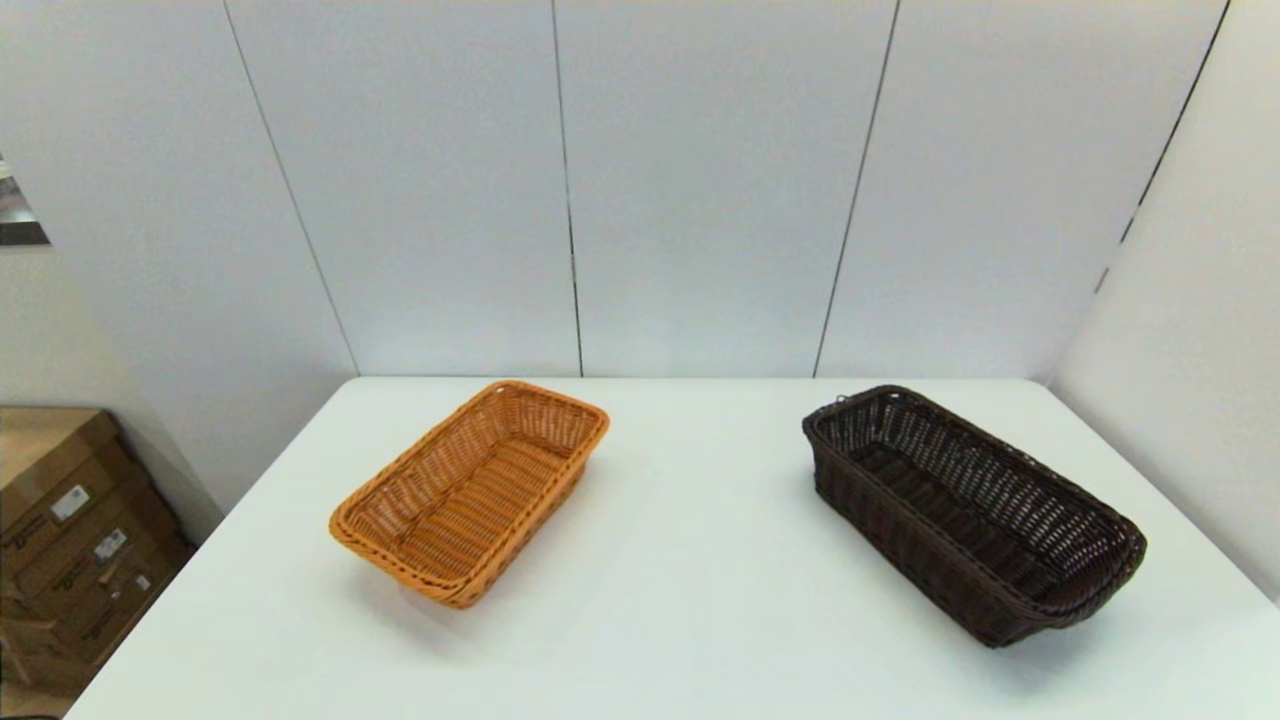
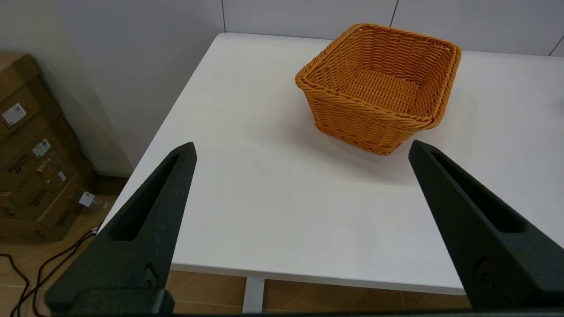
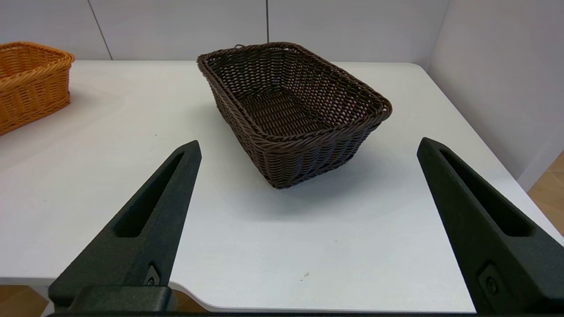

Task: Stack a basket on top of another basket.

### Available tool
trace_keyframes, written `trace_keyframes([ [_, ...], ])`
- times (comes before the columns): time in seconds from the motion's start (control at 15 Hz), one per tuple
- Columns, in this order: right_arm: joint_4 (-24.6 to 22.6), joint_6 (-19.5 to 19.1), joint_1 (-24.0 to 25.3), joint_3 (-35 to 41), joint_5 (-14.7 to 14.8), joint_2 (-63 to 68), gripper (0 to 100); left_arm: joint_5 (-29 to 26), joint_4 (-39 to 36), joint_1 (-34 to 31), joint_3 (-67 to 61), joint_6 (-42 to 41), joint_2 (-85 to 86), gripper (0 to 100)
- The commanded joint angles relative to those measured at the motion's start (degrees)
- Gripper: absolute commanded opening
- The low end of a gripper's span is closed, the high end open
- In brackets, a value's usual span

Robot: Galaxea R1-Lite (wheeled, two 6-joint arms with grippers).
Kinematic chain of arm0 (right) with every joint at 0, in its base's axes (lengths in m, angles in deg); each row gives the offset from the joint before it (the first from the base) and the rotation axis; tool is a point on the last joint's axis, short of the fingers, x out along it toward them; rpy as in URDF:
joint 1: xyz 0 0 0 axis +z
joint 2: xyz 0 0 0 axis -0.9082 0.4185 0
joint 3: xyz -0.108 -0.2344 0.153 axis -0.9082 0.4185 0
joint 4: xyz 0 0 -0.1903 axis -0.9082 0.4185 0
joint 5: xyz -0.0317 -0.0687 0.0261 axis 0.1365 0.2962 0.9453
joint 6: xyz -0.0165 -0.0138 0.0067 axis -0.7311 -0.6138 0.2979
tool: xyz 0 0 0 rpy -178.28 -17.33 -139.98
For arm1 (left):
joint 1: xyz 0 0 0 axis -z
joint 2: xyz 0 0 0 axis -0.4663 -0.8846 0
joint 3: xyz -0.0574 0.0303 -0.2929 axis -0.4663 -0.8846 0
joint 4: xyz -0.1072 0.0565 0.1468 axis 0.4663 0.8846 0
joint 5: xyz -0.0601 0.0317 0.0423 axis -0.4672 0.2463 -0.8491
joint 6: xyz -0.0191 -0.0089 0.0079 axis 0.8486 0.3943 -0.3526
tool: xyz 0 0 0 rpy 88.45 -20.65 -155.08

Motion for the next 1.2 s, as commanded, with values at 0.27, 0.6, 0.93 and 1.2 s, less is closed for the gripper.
trace_keyframes([
  [0.27,0.0,0.0,0.0,0.0,0.0,0.0,100,-0.2,6.3,0.0,4.5,-1.4,-0.2,100],
  [0.6,0.1,0.0,0.0,0.0,0.0,0.0,100,-0.2,6.0,-0.1,18.0,2.7,-20.3,100],
  [0.93,0.1,0.0,0.0,0.0,0.0,0.0,100,-0.1,1.9,-0.1,25.5,14.2,-44.7,100],
  [1.2,0.0,0.0,0.0,0.0,0.0,0.0,100,0.0,0.3,-0.1,27.3,18.8,-52.2,100],
])
